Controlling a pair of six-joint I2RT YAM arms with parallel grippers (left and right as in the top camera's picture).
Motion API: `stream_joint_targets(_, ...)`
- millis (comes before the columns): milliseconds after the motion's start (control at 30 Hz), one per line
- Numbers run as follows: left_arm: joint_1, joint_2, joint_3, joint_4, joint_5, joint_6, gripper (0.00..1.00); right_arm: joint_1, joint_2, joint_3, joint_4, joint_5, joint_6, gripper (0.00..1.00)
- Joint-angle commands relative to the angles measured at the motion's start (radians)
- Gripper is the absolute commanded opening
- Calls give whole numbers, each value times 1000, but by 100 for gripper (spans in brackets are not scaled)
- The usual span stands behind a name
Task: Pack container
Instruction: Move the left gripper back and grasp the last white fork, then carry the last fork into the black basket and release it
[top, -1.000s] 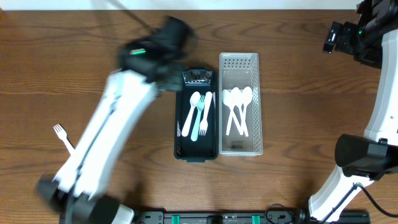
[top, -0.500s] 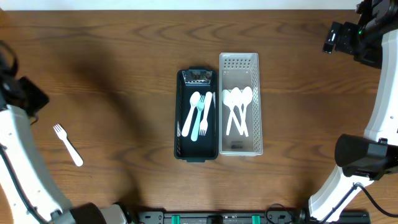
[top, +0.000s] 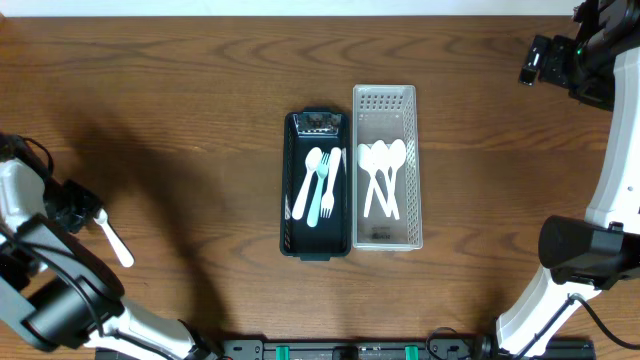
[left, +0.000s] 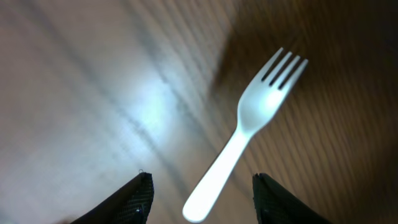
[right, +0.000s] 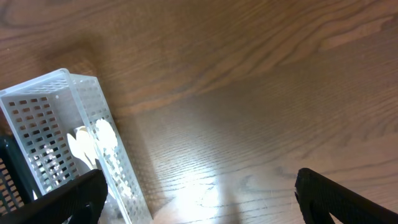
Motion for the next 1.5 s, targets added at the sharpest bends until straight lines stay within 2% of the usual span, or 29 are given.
stream_joint_targets(0,-2,54,1,16,56,61,56,-10,1,6,-3,10,12,99)
stream_joint_targets(233,-2,130,1,73,56,135,60,-10,1,6,-2,10,20,99)
stream_joint_targets(633,-11,238,0,73,56,146,60,-10,1,6,4,11,34,99)
stream_joint_targets(833,-34,240,0,68,56,146,37,-10,1,6,4,11,34,99)
stream_joint_targets(967,-48,240,0,58,56,146,34,-10,1,6,6,11,34,99)
stream_joint_targets(1200,-52,240,0,37,56,145,22,-10,1,6,11,11,34,99)
stream_joint_targets(1333,-53,239,0,31,56,145,19,-10,1,6,11,11,33,99)
stream_joint_targets(1367,-53,238,0,28,56,145,12,-10,1,6,11,11,32,99)
stream_joint_targets(1467,-57,230,1,16,56,143,10,-10,1,6,11,12,26,99)
